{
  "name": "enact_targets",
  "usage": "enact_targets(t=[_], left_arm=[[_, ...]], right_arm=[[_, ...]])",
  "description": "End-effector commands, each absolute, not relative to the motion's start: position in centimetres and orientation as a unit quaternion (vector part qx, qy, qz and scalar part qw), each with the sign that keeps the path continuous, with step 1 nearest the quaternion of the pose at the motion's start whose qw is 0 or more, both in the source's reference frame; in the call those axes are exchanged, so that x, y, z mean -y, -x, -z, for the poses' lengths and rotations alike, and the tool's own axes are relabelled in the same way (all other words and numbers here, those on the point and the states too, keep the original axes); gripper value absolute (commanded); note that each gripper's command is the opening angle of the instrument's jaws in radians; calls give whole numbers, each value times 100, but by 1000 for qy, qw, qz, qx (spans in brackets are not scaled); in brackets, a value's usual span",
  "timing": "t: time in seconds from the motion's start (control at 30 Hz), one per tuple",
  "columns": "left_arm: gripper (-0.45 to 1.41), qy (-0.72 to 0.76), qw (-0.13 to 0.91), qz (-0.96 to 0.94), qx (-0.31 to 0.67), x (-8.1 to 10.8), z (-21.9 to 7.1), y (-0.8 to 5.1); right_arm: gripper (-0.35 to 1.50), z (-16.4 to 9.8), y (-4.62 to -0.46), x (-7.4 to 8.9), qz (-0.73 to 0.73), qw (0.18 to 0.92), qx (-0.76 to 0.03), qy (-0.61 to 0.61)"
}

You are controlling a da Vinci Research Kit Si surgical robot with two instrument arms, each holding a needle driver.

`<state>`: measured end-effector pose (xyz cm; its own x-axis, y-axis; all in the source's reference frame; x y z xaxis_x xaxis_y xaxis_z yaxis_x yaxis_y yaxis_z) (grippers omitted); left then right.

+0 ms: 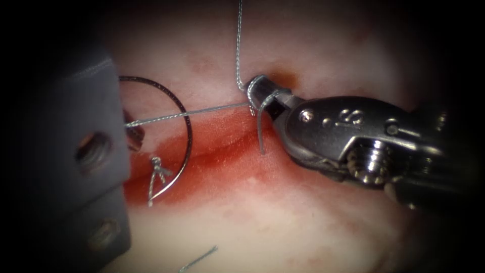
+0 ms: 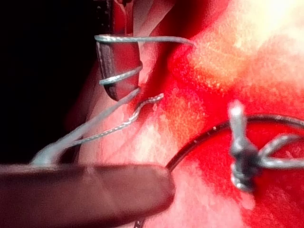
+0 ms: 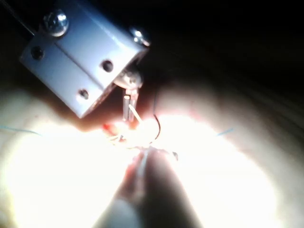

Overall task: Wound Closure
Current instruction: Wrap the suture twice around the right gripper.

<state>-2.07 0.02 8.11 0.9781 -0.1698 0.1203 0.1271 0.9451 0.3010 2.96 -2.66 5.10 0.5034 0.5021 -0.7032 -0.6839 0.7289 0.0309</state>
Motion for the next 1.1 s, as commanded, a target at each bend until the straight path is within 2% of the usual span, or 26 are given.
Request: enact_targets(t=[0.03,0.2,0.27,0.4,0.5,0.67,0.7,0.87,1.0,1.1], left_arm=[[-45,-147,984,76,73,-15,-804,210],[-45,-148,983,79,75,-13,-800,213],[-45,-147,983,81,74,-11,-801,216],[-45,-146,983,81,74,-12,-803,217],[-45,-102,982,142,64,-27,-807,220],[-45,-48,985,152,65,-47,-806,214],[-45,-41,985,153,62,-49,-806,211],[-45,-42,982,175,51,-58,-811,191],[-45,-43,983,170,54,-63,-815,180],[-45,-47,981,181,55,-65,-816,177]], right_arm=[[-35,-509,-313,261,-338,860,-359,134],[-35,-516,-324,267,-327,864,-350,153],[-35,-518,-332,266,-337,853,-377,132],[-35,-518,-331,264,-332,853,-383,124],[-35,-511,-324,262,-313,851,-411,91],[-35,-482,-288,245,-237,839,-489,-18],[-35,-477,-271,239,-221,830,-510,-35],[-35,-461,-215,217,-246,817,-521,-23],[-35,-466,-200,215,-244,814,-526,-31],[-35,-469,-200,222,-226,796,-552,-99]])
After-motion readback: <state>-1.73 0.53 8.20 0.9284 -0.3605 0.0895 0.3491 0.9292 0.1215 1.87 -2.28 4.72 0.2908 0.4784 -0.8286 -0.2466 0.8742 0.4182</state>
